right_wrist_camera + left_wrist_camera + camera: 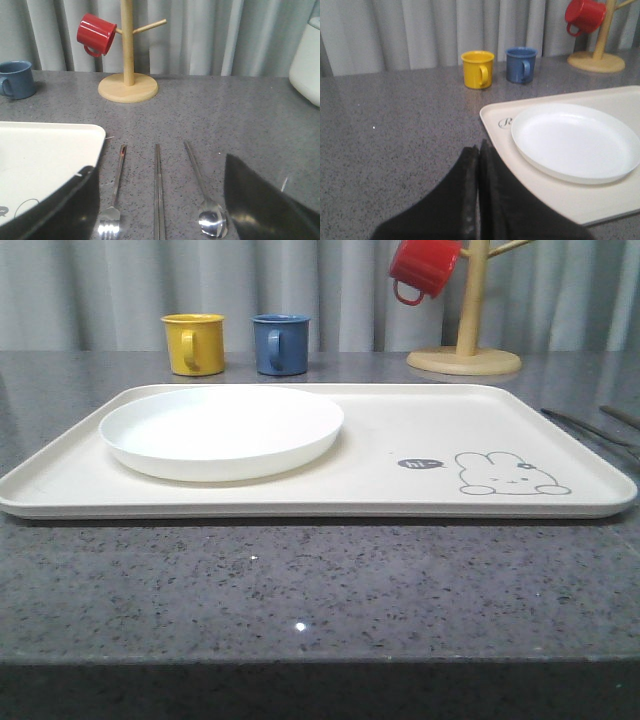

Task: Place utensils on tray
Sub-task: 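Raise the left gripper away from the plate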

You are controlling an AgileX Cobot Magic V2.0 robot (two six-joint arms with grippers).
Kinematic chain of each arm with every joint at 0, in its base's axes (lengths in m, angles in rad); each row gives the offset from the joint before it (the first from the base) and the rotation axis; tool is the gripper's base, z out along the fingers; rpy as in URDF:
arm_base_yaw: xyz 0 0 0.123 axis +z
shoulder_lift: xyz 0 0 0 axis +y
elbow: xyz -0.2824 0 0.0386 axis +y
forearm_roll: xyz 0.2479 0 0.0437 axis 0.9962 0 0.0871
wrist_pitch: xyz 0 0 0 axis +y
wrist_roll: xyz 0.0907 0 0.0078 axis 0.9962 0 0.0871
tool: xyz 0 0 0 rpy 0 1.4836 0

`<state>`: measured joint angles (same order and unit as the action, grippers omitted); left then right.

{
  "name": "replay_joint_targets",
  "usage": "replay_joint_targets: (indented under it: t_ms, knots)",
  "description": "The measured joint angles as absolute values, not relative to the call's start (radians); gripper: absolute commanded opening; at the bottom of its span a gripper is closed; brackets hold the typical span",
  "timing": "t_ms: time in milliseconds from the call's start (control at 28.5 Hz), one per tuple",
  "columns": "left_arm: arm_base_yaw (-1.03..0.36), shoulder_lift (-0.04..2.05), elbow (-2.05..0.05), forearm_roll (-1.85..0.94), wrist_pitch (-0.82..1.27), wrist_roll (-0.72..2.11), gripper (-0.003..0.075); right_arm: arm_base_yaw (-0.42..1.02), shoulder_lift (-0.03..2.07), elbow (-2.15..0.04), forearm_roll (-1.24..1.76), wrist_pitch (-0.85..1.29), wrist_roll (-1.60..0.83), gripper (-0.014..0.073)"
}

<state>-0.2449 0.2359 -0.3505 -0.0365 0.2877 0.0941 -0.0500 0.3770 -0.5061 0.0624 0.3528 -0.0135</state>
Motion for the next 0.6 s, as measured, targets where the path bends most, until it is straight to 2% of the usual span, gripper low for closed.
replay_joint_targets:
  t_ms: [597]
  knots:
    - [-0.245, 0.208, -0.348, -0.039, 0.219, 0.094, -0.0018, -0.05, 0.377, -0.506, 0.062, 0.353, -0.014, 0.0549]
